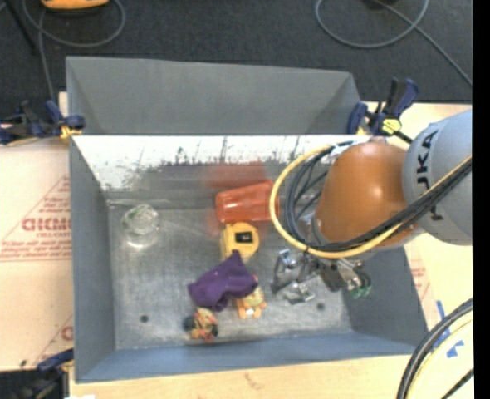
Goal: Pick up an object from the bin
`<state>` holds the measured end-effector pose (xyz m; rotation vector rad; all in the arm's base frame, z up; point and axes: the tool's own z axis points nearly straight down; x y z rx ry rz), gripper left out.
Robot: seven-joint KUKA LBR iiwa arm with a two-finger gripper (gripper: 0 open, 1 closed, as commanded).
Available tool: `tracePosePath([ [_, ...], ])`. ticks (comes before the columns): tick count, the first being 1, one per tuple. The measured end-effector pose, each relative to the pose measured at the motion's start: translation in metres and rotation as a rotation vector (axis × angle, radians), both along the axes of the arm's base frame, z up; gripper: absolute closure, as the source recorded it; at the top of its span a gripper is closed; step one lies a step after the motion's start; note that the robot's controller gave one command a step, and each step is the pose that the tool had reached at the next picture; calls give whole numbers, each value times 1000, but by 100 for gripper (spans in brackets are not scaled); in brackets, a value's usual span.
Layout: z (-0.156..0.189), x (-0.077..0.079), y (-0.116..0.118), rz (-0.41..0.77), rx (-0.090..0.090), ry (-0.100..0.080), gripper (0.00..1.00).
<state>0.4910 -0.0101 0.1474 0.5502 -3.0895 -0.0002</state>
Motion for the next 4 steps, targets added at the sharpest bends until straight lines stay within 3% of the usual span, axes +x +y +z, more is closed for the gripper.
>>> tracePosePath([
  [1, 60, 9, 6, 119, 1, -3, 100],
  [2, 94, 32, 2, 333, -1, -11, 100],
  [3, -18, 20, 33, 493, 5, 1, 0],
  [4, -15, 23, 32, 491, 2, -6, 100],
])
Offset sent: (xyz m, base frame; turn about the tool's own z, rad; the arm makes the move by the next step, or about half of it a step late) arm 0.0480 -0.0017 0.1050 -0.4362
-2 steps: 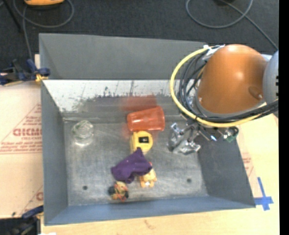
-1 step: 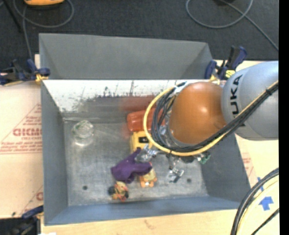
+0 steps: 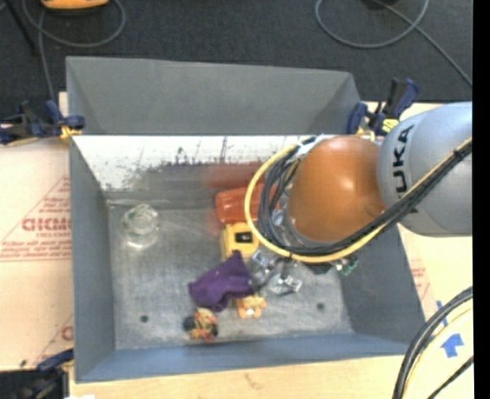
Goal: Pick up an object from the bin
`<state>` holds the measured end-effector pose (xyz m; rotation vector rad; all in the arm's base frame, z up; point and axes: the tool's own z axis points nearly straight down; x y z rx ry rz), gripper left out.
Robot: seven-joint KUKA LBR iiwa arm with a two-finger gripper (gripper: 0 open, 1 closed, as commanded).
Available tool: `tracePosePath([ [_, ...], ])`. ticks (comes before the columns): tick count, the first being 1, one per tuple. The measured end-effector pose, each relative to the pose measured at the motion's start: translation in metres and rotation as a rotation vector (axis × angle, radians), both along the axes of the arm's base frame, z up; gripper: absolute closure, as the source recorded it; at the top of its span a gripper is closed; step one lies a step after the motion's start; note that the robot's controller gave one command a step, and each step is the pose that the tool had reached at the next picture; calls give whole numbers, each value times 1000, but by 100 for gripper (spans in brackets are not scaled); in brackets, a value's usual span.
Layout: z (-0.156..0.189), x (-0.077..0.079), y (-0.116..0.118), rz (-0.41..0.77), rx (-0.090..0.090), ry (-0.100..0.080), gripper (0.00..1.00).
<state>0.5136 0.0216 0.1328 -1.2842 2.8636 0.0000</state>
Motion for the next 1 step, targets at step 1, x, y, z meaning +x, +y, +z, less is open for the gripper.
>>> tracePosePath([
  [1, 0, 0, 0, 0, 0, 0, 100],
])
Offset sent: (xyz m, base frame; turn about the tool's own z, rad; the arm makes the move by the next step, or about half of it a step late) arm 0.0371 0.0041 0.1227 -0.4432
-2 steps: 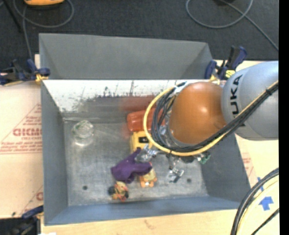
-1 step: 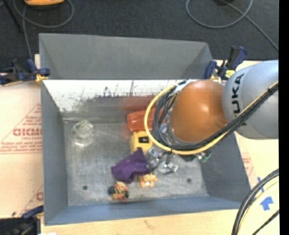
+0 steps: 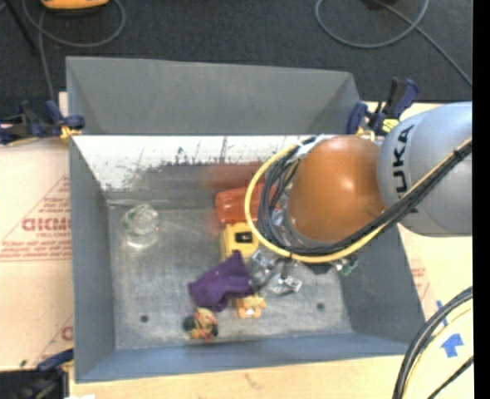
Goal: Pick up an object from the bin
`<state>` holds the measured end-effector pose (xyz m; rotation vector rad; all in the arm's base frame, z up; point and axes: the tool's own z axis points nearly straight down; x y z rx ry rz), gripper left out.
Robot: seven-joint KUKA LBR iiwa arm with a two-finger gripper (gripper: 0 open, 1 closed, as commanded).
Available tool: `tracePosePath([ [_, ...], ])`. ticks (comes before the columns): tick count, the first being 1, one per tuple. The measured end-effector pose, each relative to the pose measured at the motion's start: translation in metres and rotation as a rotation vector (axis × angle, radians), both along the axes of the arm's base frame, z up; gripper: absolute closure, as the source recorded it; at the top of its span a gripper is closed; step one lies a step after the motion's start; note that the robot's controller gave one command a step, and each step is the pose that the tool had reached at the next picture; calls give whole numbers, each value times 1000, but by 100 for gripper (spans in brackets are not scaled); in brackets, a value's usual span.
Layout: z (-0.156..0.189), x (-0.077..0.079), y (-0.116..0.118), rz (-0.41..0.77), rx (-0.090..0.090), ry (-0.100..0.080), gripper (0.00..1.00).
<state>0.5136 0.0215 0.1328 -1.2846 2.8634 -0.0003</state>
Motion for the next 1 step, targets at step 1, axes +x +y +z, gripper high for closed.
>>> tracePosePath([
  [1, 14, 3, 1, 59, -1, 7, 100],
])
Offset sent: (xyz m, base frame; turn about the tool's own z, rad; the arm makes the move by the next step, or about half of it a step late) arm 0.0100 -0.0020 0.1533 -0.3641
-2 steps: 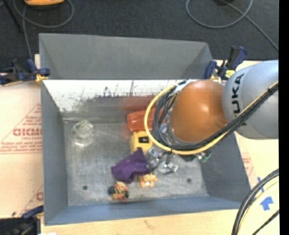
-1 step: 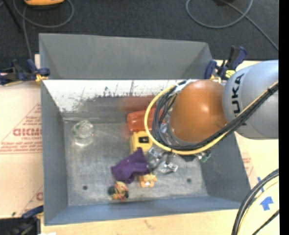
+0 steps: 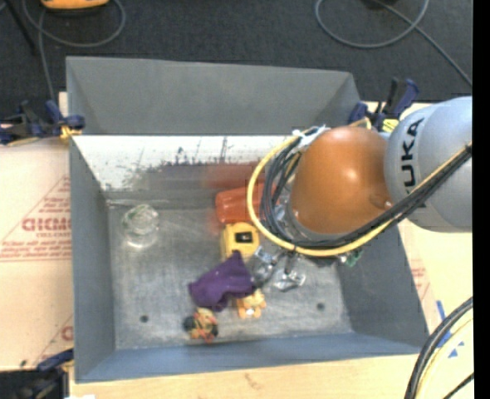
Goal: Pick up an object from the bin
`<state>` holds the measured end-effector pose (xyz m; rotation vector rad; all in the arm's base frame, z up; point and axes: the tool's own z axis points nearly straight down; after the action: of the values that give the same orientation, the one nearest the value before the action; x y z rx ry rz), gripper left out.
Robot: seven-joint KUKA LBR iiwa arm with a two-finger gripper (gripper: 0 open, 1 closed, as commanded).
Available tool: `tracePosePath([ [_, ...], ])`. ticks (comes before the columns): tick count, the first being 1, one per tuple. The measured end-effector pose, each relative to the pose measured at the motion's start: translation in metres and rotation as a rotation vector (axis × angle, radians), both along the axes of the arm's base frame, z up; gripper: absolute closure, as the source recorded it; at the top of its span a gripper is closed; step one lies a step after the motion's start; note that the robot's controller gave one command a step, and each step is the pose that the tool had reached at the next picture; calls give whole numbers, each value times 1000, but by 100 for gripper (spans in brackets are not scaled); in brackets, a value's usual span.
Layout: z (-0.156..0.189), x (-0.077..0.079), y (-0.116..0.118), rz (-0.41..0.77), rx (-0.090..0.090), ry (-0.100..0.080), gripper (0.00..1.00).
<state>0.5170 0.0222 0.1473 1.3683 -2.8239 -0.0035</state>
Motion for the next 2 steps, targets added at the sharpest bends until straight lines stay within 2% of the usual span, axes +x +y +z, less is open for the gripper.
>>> tracePosePath([
  [1, 60, 4, -1, 150, 1, -3, 100],
  [2, 127, 1, 10, 384, 2, -5, 100],
])
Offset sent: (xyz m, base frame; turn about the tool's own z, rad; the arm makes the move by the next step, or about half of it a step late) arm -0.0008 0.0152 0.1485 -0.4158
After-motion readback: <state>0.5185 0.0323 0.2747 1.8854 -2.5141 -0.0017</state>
